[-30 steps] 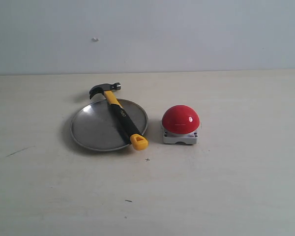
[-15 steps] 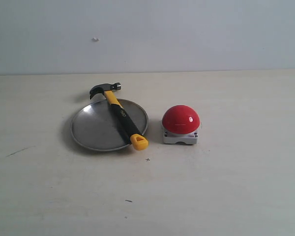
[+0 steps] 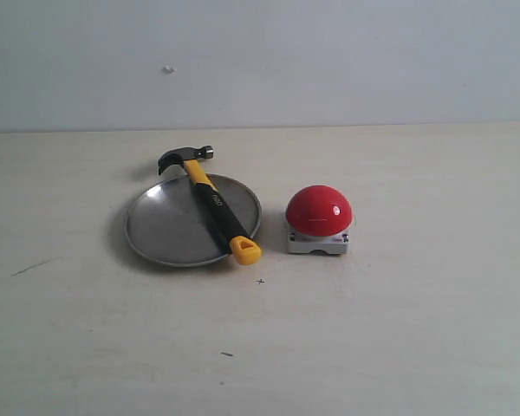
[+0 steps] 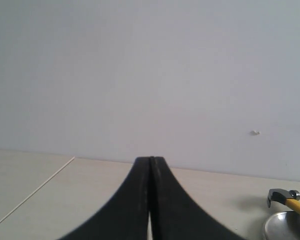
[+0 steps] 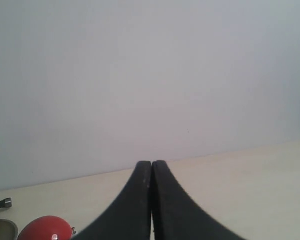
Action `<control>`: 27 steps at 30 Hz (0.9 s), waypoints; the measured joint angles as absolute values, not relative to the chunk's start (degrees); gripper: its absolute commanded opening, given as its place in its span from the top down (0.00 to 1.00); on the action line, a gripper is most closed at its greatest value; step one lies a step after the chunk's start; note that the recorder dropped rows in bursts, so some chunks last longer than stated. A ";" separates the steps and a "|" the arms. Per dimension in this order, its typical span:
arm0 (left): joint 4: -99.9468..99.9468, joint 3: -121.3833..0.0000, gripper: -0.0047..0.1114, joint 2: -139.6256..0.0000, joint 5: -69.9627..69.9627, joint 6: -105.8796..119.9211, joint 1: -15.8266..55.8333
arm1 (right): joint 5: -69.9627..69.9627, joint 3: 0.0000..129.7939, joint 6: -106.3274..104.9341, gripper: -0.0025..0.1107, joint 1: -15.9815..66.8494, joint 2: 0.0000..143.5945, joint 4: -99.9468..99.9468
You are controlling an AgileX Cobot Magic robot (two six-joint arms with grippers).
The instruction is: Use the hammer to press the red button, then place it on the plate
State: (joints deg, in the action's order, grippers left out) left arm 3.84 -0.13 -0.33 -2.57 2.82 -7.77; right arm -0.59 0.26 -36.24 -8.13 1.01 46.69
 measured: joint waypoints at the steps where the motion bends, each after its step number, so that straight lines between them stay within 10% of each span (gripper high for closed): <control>1: 3.84 -0.13 0.96 -0.33 -2.57 2.82 -7.77 | -0.54 0.26 -25.15 0.98 -8.13 1.01 35.47; 7: 3.84 -0.13 0.96 -0.33 -2.57 2.82 -7.77 | 3.56 0.26 18.76 0.98 -8.13 1.01 -9.03; 24: 3.84 -0.13 0.96 -0.33 -2.57 2.82 -7.77 | 9.85 0.26 14.54 0.98 -8.13 0.34 -9.21; 27: 3.84 -0.13 0.96 -0.33 -2.57 2.82 -7.77 | -6.03 0.29 15.50 0.98 -8.13 0.34 -7.46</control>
State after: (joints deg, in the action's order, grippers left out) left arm 3.84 -0.13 -0.33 -2.57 2.82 -7.77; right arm -6.03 0.29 15.50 -8.13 0.34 -7.46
